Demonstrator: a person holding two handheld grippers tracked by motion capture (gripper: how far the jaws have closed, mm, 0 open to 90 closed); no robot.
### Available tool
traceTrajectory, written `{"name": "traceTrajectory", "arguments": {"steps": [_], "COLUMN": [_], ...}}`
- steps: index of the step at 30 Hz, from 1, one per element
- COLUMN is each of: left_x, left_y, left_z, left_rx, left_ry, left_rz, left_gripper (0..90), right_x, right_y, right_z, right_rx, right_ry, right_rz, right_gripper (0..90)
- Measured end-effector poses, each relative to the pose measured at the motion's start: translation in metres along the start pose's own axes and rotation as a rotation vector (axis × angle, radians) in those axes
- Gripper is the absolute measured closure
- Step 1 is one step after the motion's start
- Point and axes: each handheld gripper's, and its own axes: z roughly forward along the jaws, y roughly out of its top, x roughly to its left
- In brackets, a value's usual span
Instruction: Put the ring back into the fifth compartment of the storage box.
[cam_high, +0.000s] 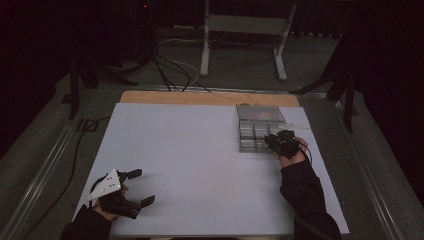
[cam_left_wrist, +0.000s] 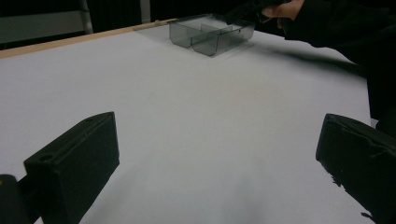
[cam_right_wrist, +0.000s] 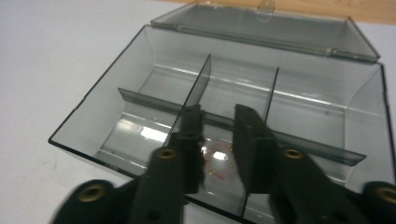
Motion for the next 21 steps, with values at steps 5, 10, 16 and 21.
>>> {"name": "traceTrajectory", "arguments": {"steps": [5, 10, 16, 21], "left_x": [0.0, 0.0, 0.002, 0.002], "left_y": [0.0, 0.001, 0.003, 0.003], "left_z": [0.0, 0.002, 0.004, 0.005], "left_rx": [-0.001, 0.0, -0.002, -0.003], "left_ry": [0.0, 0.002, 0.0, -0.004], "left_rz": [-0.001, -0.005, -0.007, -0.007], "left_gripper": [0.6, 0.6, 0.6, 0.6], "right_x": [0.0, 0.003, 0.008, 0.009], "right_y": [0.001, 0.002, 0.002, 0.004], "right_z": [-0.004, -0.008, -0.016, -0.022], "right_rx": [-0.012, -0.025, -0.077, -0.103], "right_ry": [0.01, 0.027, 0.053, 0.062], "right_rz": [0.005, -0.001, 0.004, 0.007], "right_gripper": [66.1, 53.5, 35.6, 22.6]}}
